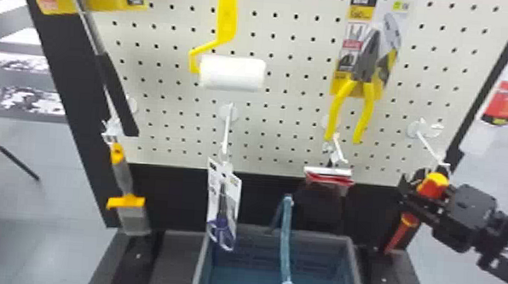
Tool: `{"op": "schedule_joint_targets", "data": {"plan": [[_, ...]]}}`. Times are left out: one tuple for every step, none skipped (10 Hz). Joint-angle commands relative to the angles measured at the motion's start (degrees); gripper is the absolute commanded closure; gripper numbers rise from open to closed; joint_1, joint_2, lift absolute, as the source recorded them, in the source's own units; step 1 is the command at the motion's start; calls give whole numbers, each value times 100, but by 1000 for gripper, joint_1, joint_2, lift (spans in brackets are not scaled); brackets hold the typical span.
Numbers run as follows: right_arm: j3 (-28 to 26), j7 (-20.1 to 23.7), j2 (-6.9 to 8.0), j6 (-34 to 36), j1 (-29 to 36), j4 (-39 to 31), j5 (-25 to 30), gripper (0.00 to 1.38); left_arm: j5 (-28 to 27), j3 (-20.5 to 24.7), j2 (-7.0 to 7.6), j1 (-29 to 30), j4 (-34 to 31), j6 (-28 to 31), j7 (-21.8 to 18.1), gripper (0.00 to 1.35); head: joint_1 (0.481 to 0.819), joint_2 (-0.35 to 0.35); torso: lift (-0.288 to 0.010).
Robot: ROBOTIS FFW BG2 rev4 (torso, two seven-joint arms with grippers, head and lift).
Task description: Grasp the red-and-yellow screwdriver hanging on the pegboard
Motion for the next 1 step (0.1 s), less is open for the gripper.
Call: {"op": "schedule_joint_targets", "data": {"plan": [[0, -8, 9, 0, 13, -14, 0, 1289, 0, -1, 0, -4, -4, 0, 0, 282, 549, 0, -100]]}}
